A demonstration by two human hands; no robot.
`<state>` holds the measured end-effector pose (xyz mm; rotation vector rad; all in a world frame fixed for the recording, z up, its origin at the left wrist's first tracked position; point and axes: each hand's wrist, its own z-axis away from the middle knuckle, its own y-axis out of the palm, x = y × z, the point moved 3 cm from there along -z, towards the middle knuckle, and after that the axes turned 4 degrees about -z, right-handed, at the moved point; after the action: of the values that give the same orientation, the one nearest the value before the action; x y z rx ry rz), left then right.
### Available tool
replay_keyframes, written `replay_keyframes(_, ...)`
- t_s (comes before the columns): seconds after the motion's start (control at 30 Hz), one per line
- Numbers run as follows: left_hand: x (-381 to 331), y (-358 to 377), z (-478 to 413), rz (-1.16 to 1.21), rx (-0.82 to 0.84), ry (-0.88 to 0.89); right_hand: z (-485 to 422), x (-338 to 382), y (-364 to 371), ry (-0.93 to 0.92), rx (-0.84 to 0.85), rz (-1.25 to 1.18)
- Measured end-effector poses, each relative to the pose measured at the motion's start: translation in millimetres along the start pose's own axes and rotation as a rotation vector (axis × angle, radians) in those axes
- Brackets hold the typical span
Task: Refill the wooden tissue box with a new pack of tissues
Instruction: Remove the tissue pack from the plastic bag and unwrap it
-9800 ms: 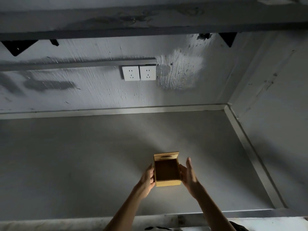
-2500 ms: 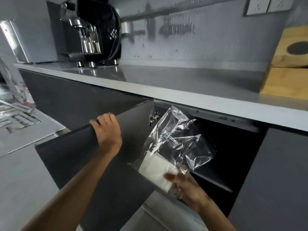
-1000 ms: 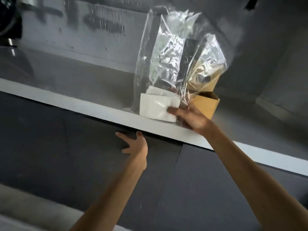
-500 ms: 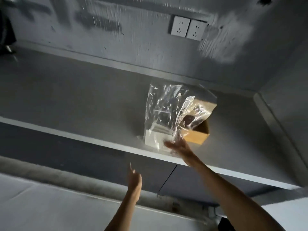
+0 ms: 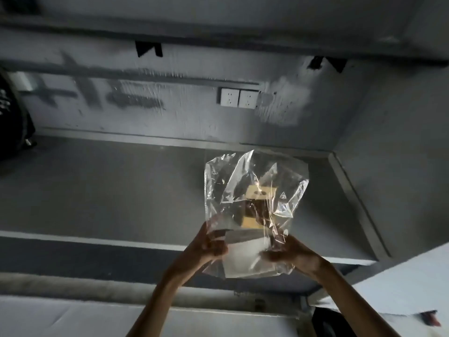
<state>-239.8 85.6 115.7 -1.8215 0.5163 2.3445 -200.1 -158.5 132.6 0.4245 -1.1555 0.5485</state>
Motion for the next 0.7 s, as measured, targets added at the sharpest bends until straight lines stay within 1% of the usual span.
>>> replay_keyframes(0.03,-10,5,-6,0.031,-0.009,0.022,6,10,-9,-0.044,-0.028,-0.035)
replay_keyframes(0.1,-23,11,-22,0.092,-0.043,0.061,18,26,-29,-0.13,-0.119,-0.185)
replay_keyframes(0.13,-28,14,-32,0.114,-0.069,0.075,21,31,-39,-0.151,-0.15,-0.264)
replay_keyframes(0.17,-33,14,-40,0.135,-0.092,0.079,21,35,-47,-0.168,-0.168,-0.292)
replay_keyframes(0.27,-40,16,-63,0.158,-0.166,0.059,12,49,-72,-0.218,-0.229,-0.215)
replay_keyframes(0.37,-43,9,-72,0.147,-0.24,0.057,-9,56,-90,-0.256,-0.21,-0.131)
replay_keyframes(0.47,-52,-10,-79,0.124,-0.331,0.112,-41,64,-100,-0.296,-0.165,-0.111)
replay_keyframes(0.57,-44,-41,-79,0.215,-0.434,0.117,-71,57,-97,-0.3,-0.07,-0.12)
replay_keyframes(0.6,-42,-54,-78,0.232,-0.478,0.137,-80,52,-95,-0.308,-0.071,-0.164)
replay_keyframes(0.7,-50,-95,-77,0.235,-0.594,0.157,-109,52,-90,-0.301,-0.19,-0.294)
